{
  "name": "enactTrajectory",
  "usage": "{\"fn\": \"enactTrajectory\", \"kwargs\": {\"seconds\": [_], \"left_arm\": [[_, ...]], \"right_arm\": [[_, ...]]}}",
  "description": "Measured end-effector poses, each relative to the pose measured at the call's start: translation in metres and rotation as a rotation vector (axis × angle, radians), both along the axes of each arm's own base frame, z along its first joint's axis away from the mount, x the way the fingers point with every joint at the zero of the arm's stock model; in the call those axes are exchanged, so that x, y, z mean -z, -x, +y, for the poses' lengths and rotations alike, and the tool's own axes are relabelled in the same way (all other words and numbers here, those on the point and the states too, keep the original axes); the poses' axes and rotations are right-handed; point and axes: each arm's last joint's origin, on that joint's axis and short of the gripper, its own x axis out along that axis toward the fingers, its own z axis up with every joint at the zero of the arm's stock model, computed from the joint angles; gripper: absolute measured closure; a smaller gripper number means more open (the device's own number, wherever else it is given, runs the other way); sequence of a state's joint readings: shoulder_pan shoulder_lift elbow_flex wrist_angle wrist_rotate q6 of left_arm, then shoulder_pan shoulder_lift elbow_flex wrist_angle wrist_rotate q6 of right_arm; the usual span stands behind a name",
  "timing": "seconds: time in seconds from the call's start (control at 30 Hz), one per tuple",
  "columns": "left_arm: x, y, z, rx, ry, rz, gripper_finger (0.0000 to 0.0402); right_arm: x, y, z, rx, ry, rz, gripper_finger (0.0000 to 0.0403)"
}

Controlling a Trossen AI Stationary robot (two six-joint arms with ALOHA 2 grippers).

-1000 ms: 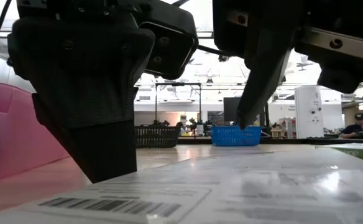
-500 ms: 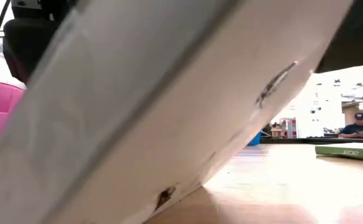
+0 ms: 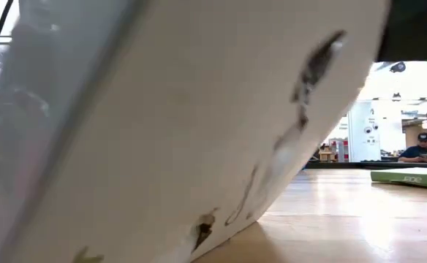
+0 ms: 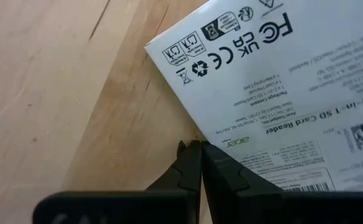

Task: Pick and place items into bin
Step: Put the bottom card reader box into the black bin

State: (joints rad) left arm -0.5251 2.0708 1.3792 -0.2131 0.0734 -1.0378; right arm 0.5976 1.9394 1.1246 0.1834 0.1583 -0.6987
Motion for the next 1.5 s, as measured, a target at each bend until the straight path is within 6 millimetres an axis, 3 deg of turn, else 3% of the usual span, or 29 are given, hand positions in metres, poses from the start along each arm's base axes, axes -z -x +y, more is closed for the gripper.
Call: {"fn": "enactTrajectory", "kwargs": {"seconds": [0.57,1.17,1.5], "left_arm": [[-0.001,0.002,-0.004,0.058,0.061,0.025,0.0401],[-0.008,-0.005,0.000,0.011,0.019,-0.064,0.0401],[-0.007,-0.005,-0.001,-0.003,0.000,-0.075,0.0401]], "right_arm": [[0.006,-0.003,-0.010,0.008,0.088,0.002,0.0179],[-0.015,-0.012,-0.002,0.033,-0.022,-0.075,0.0179],[-0.013,-0.011,-0.002,0.024,0.002,-0.063,0.0179]]}}
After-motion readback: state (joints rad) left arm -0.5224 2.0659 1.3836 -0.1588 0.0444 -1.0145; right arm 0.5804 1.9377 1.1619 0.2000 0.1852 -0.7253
